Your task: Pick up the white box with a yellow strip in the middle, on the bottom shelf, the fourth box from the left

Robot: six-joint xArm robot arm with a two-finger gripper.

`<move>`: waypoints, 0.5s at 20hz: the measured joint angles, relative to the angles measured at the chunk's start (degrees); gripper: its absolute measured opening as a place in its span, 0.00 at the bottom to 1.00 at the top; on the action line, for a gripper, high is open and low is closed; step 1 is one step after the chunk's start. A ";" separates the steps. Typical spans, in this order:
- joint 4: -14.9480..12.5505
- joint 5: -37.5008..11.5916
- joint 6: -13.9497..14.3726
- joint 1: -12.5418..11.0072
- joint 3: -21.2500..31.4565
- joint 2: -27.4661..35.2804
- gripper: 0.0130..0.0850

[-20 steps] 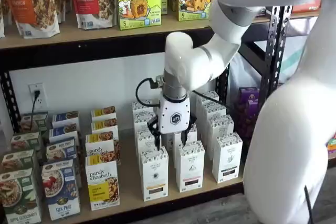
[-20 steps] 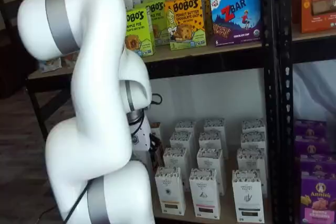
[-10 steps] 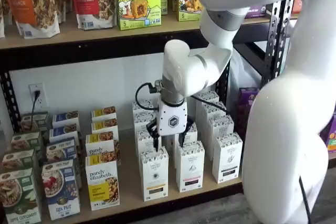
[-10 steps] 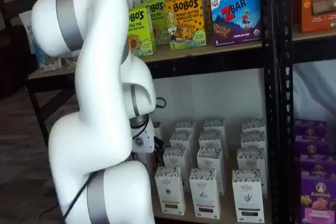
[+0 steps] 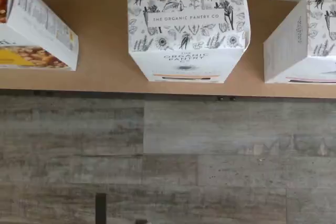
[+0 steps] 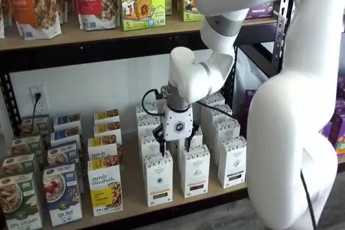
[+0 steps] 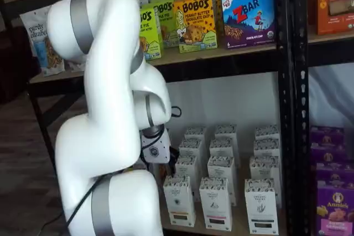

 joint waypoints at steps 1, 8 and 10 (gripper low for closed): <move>-0.15 0.01 -0.08 -0.22 -0.64 0.87 1.00; 0.81 -1.64 -1.67 -0.86 -3.93 5.57 1.00; 0.67 -1.84 -1.83 -1.16 -4.97 6.79 1.00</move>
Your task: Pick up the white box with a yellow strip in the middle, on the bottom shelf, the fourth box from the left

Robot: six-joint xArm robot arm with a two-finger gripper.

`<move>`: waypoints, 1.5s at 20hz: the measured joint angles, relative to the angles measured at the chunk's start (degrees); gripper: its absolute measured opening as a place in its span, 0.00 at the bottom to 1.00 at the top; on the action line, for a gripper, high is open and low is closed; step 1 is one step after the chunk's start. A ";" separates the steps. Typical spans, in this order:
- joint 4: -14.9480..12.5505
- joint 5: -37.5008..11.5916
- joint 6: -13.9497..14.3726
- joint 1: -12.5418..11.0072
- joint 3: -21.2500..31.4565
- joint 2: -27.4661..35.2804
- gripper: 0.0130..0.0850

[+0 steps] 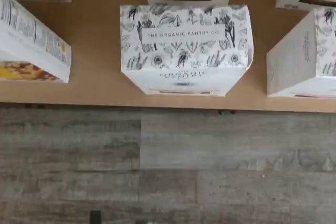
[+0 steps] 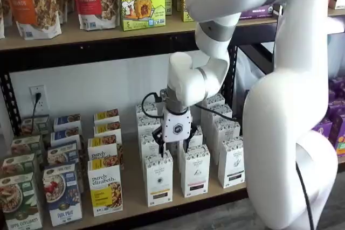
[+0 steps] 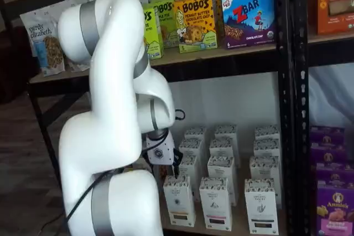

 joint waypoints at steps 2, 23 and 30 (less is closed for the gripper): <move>-0.41 -0.18 -0.04 -0.42 -1.08 1.23 1.00; -3.27 -1.27 0.88 -2.15 -14.16 13.97 1.00; -2.88 -1.33 0.96 -1.68 -15.40 15.12 1.00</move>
